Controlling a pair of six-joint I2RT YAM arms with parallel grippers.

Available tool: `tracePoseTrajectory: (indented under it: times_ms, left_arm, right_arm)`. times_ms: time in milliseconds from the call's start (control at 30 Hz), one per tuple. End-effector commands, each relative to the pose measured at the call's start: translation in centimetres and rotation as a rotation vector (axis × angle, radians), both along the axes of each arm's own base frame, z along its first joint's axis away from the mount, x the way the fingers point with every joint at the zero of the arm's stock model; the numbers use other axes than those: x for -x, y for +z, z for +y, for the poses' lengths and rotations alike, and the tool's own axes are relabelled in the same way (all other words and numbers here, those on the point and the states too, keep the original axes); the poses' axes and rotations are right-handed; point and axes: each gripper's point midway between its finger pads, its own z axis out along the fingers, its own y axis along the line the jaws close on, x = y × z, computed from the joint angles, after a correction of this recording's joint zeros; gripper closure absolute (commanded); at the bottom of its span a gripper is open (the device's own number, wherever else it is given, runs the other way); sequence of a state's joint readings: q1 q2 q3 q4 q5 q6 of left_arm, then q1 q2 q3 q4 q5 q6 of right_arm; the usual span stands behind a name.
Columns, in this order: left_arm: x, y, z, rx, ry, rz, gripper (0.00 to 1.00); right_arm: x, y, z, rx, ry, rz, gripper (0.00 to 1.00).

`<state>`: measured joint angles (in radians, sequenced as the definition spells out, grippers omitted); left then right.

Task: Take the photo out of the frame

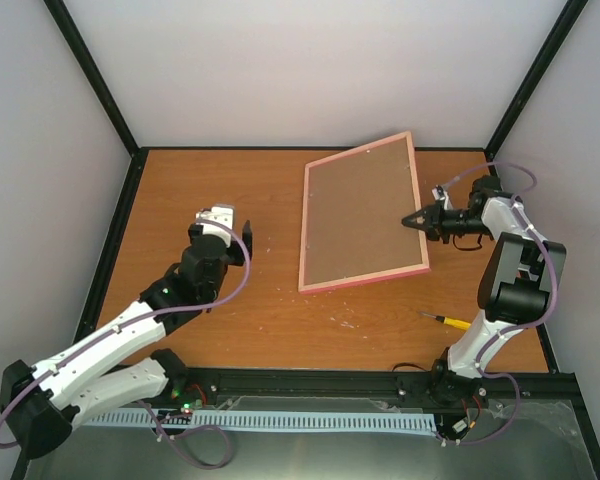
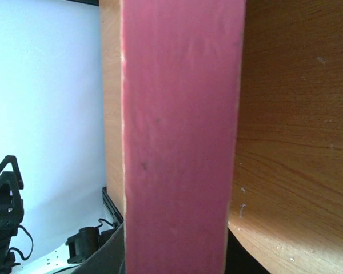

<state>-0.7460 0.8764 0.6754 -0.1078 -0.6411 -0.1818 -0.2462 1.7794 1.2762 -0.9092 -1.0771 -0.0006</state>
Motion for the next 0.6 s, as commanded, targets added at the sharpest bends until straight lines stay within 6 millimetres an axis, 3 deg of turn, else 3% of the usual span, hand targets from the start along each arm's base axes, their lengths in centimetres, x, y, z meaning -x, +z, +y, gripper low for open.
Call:
tracePoseTrajectory:
  times_ms: [0,167,300,400,567]
  left_arm:
    - [-0.3,-0.2,-1.0,0.012,-0.038,0.030,0.15]
    - [-0.6,-2.7,-3.2,0.096,-0.090,0.131,0.13]
    - [-1.4,-7.3,-7.5,0.274,-0.157,0.306,0.18]
    - [-3.2,-10.9,-10.4,0.274,-0.132,0.470,0.27]
    - [-4.8,-16.4,-12.6,0.193,-0.081,0.657,0.29]
  right_arm:
    - [0.5,-0.5,0.5,-0.011,0.035,-0.042,0.82]
    - [1.0,-3.3,0.6,-0.004,0.056,-0.017,0.77]
    - [1.7,-5.5,0.5,0.023,0.066,0.004,0.77]
    - [2.3,-6.5,0.4,0.052,0.077,0.011,0.75]
    - [3.2,-7.9,0.3,0.090,0.088,0.007,0.71]
